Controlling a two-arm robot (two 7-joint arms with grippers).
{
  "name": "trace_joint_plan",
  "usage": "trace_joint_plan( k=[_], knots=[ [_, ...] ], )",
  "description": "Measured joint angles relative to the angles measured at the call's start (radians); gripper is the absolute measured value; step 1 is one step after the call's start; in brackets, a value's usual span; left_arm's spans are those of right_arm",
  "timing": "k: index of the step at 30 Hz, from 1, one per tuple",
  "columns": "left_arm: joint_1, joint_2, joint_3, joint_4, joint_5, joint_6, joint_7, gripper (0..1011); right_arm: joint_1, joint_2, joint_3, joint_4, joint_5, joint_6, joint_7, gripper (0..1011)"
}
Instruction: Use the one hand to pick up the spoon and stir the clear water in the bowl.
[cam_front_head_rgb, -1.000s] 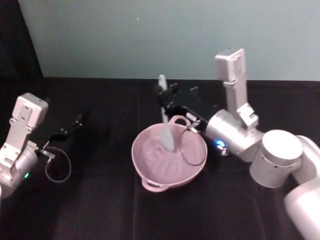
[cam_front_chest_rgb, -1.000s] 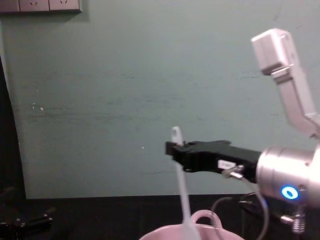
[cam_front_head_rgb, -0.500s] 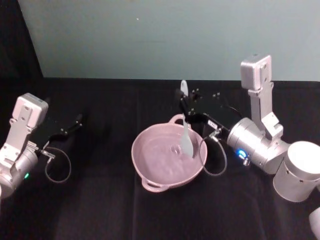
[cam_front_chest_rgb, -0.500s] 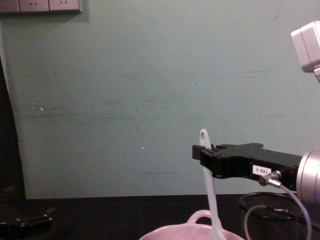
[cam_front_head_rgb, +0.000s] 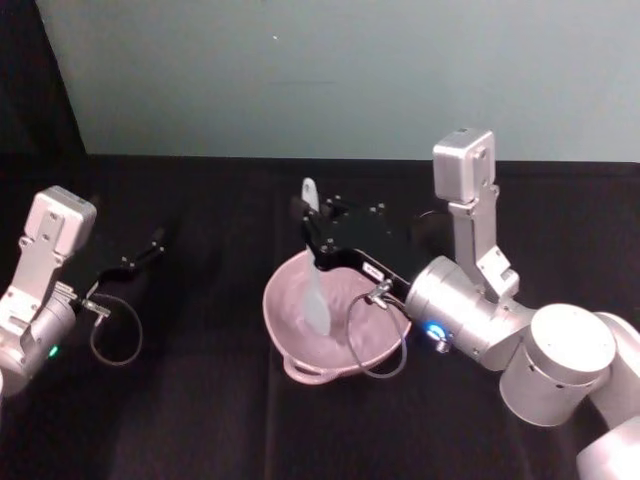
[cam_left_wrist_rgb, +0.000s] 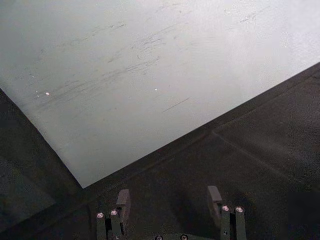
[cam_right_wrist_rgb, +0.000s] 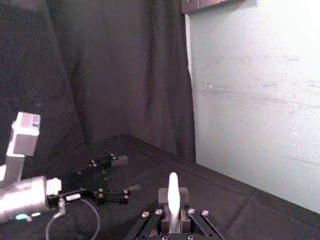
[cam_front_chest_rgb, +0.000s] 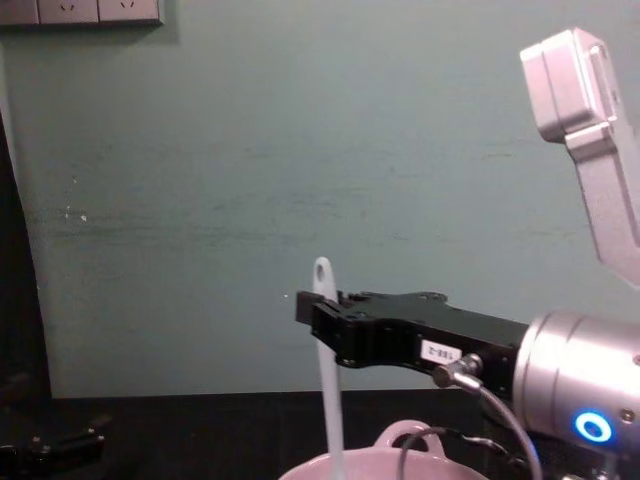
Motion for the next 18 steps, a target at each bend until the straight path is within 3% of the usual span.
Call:
trace_joint_plan(
  k=[12,18],
  knots=[
    [0.0,0.0,0.0,0.0,0.0,0.0,0.0,1011,-0.005,-0.008,-0.005,-0.001,0.01,-0.011,-0.001,114],
    [0.0,0.0,0.0,0.0,0.0,0.0,0.0,1011,-0.005,0.001,0.014,-0.033,0.016,-0.017,-0.01,116]
  ],
)
